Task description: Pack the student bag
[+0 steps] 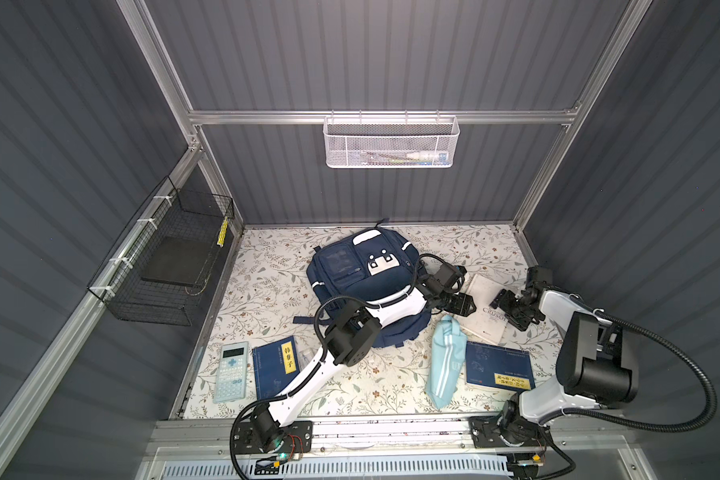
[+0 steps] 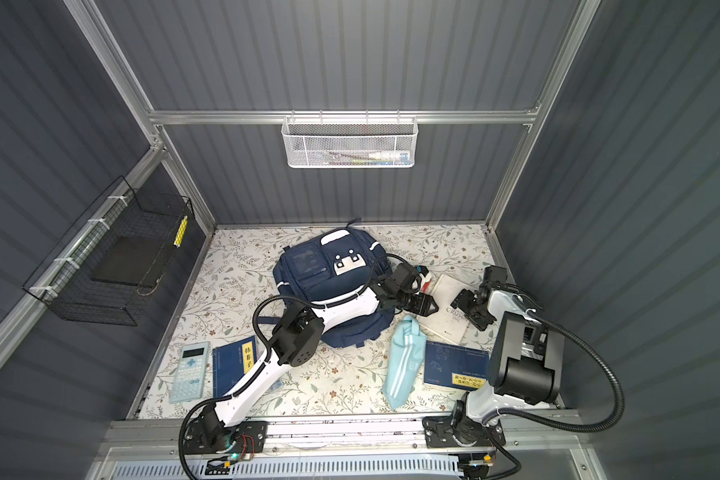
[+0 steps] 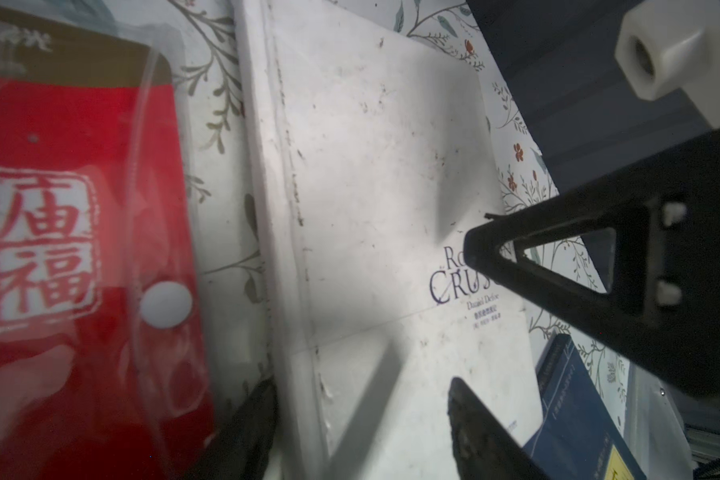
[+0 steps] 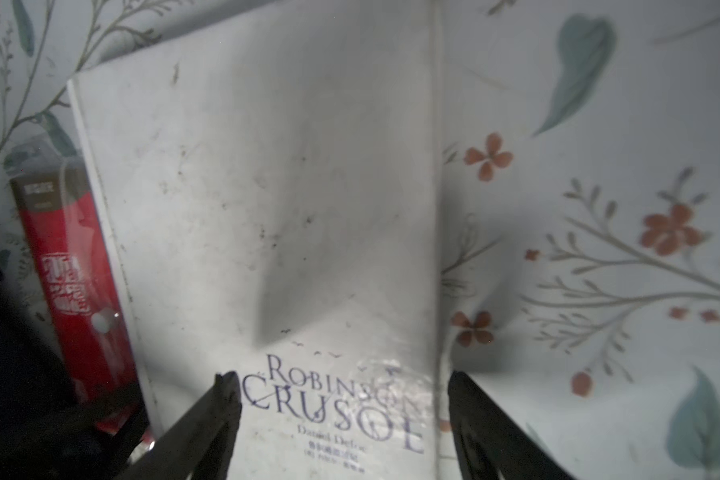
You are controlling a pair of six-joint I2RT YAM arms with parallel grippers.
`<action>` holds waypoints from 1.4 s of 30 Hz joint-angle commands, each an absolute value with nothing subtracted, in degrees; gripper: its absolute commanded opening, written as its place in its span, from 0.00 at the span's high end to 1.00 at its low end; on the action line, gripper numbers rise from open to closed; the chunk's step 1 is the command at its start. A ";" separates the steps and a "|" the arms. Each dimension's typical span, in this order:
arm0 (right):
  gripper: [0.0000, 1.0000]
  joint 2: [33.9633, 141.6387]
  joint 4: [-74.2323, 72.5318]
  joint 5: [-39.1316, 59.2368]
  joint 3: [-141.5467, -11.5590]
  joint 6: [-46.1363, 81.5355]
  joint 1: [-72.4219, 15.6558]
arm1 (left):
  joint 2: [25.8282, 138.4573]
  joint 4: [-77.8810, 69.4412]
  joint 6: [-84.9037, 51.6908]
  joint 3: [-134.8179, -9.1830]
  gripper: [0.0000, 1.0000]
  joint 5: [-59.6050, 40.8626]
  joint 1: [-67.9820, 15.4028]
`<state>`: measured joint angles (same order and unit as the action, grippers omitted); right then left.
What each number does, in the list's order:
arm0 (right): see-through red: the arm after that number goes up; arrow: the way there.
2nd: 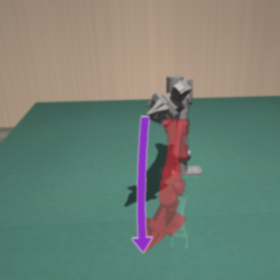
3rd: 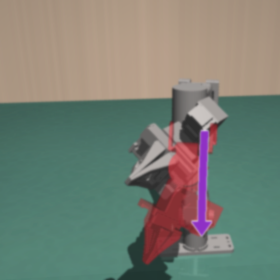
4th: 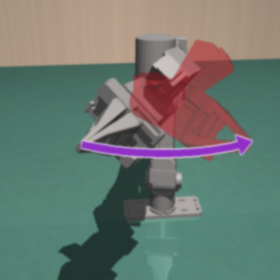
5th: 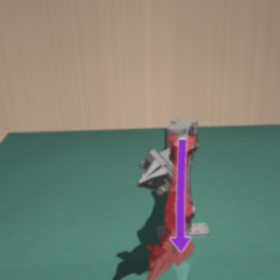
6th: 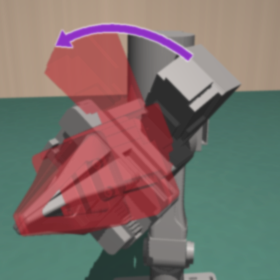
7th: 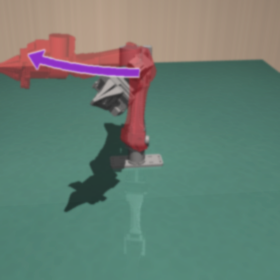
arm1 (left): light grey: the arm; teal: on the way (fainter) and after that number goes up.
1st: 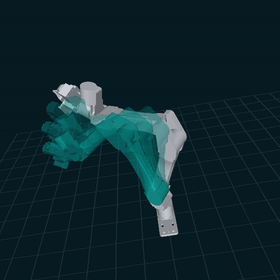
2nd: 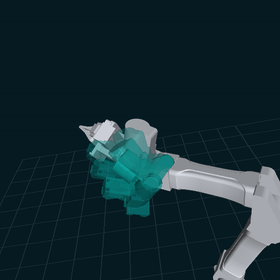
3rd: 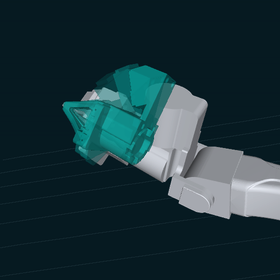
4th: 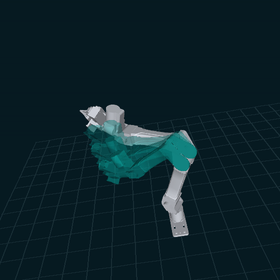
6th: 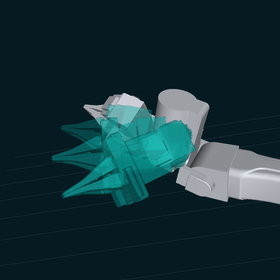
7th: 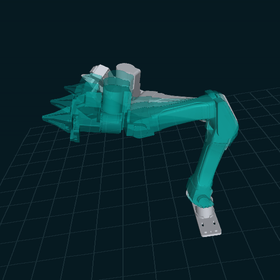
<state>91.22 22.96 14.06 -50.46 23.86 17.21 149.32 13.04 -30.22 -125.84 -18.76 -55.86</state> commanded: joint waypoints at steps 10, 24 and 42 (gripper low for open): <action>0.34 92.34 18.08 24.85 -50.22 24.17 17.23 | 151.13 -10.79 -49.34 -119.48 0.35 -34.60 -56.09; 0.75 89.81 12.43 29.88 -47.07 24.86 17.47 | 147.81 -18.48 -55.71 -118.68 0.60 -36.55 -56.20; 0.20 72.92 -0.13 41.24 -41.01 26.80 18.13 | 125.30 -25.14 -55.68 -102.07 1.00 -36.56 -51.48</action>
